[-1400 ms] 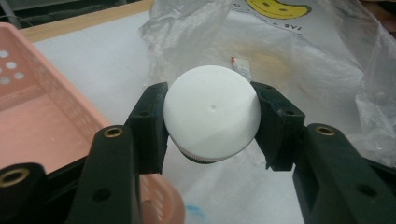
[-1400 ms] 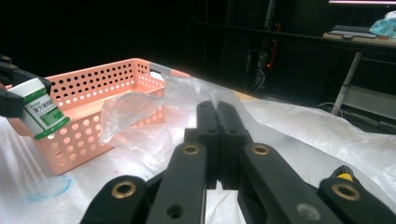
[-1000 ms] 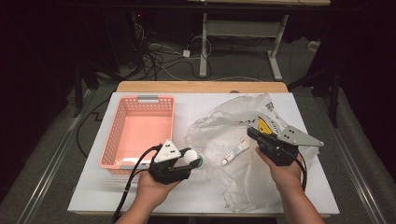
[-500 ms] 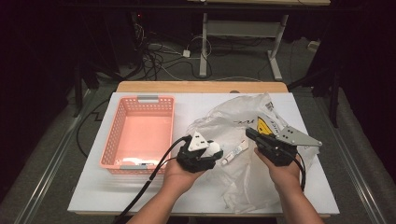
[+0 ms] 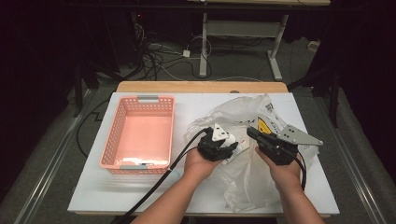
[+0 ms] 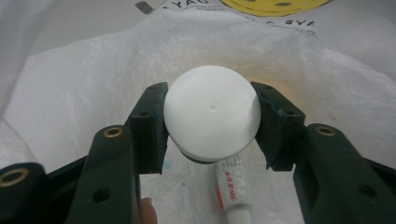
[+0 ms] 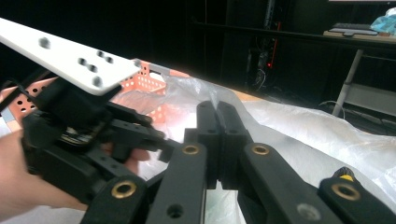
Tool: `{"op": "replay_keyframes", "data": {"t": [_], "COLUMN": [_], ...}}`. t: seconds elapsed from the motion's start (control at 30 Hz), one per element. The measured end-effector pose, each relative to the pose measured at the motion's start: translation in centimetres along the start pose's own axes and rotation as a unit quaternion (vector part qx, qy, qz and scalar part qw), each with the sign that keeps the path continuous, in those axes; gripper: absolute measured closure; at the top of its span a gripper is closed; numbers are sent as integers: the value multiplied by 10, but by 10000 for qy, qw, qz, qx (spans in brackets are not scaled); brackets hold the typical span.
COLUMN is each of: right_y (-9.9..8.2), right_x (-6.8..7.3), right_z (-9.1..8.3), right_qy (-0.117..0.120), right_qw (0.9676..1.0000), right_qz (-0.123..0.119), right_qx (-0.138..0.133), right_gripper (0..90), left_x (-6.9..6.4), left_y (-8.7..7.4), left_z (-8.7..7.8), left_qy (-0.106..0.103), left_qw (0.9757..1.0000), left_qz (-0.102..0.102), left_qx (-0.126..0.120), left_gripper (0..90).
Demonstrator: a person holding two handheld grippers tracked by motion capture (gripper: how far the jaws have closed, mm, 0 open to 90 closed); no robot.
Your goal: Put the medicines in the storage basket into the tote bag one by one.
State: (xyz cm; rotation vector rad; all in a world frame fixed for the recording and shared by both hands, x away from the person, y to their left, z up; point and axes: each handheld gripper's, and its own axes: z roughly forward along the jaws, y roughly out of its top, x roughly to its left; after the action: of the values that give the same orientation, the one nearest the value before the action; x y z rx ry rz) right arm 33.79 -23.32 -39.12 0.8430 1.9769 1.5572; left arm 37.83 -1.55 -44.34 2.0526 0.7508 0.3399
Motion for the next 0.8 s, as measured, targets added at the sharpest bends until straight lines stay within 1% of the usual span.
{"op": "replay_keyframes", "data": {"t": [0.07,0.23,0.3,0.37,0.4,0.53,0.7,0.77,0.8], "right_y": [-1,-3,-2,-2,-2,-2,-3,-3,-3], "right_x": [-1,-4,-4,-4,-4,-4,-5,-6,-6], "right_z": [0,1,1,0,0,1,1,0,0], "right_qy": [-12,-38,-27,-24,-26,-14,-10,-15,-22], "right_qw": [10000,10000,10000,10000,10000,10000,10000,10000,10000], "right_qz": [26,78,53,59,68,58,78,64,83], "right_qx": [18,38,27,23,23,17,29,23,22], "right_gripper": [900,900,900,900,900,900,900,900,900], "left_x": [3,9,10,10,10,11,14,14,14], "left_y": [0,-3,-4,-5,-5,-4,-2,-1,0], "left_z": [9,27,33,38,40,45,47,46,45], "left_qy": [84,152,226,182,197,231,189,227,219], "left_qw": [9999,9996,9994,9993,9993,9991,9989,9988,9987], "left_qz": [0,-215,-237,-272,-237,-302,-354,-421,-439], "left_qx": [56,109,142,188,231,197,230,135,138], "left_gripper": [484,484,484,484,484,483,476,414,389]}}
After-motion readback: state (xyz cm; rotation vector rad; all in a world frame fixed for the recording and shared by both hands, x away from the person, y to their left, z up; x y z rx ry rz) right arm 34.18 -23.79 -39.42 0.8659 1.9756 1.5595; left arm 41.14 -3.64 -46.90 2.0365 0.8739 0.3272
